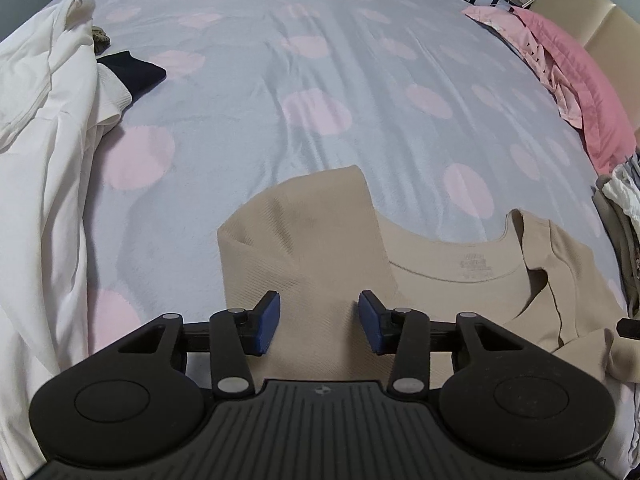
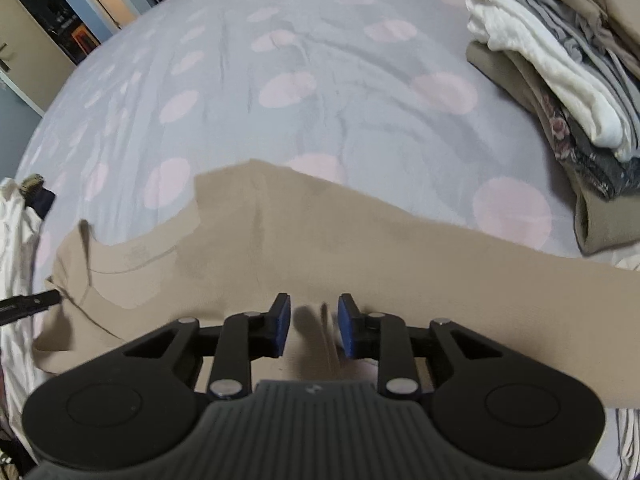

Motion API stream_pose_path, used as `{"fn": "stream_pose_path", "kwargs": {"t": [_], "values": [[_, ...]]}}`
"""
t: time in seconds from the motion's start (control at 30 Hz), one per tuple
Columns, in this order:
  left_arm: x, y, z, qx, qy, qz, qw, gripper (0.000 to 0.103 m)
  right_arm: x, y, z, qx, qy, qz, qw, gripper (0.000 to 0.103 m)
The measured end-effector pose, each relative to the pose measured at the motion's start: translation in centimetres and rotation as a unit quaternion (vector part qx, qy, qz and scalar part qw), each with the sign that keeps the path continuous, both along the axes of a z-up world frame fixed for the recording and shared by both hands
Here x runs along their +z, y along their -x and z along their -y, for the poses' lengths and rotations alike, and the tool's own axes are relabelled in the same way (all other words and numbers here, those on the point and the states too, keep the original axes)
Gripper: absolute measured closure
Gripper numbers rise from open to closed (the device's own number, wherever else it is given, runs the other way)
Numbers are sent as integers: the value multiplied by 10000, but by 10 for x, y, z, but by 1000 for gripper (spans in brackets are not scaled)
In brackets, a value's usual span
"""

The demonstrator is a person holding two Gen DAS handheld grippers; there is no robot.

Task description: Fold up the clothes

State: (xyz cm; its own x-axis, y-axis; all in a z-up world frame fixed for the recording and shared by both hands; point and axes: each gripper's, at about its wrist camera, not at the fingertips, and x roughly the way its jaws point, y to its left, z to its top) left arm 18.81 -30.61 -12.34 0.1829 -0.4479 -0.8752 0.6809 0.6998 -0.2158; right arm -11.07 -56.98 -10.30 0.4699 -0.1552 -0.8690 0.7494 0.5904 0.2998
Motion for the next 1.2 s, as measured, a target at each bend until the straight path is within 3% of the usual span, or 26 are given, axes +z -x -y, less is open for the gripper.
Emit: {"fn": "stream_pose_path", "kwargs": {"t": [0.17, 0.23, 0.33, 0.4, 0.67, 0.83, 0.93, 1.0, 1.1, 1.2], "values": [[1, 3, 2, -41, -84, 53, 9999, 65, -8, -1, 0, -10, -90, -85, 9999, 76], [0, 3, 3, -31, -103, 66, 9999, 70, -11, -2, 2, -26, -135, -63, 9999, 87], [-1, 4, 6, -83, -153, 84, 9998, 93, -9, -2, 1, 12, -195, 72, 9998, 101], [-3, 4, 7, -126, -204, 125, 9996, 102, -3, -3, -2, 56, -107, 85, 9999, 102], [25, -7, -15, 293, -9, 302, 9991, 103, 39, 11, -6, 81, 295, 468, 9984, 103], [29, -25, -31, 532, 246, 212, 9981, 103, 47, 17, 0, -1, 450, 541, 9975, 103], [28, -23, -26, 424, 347, 251, 9982, 98, 29, 7, 1, 54, 415, 395, 9983, 102], [34, -19, -24, 365, 414, 400, 9977, 80, 25, 4, 0, 106, 558, 325, 9979, 96], [45, -15, -32, 329, 584, 571, 9961, 64, 27, 7, 2, 57, 713, 319, 9969, 86], [48, -11, -40, 185, 530, 568, 9968, 60, 25, 11, 6, -36, 690, 348, 9970, 83]]}}
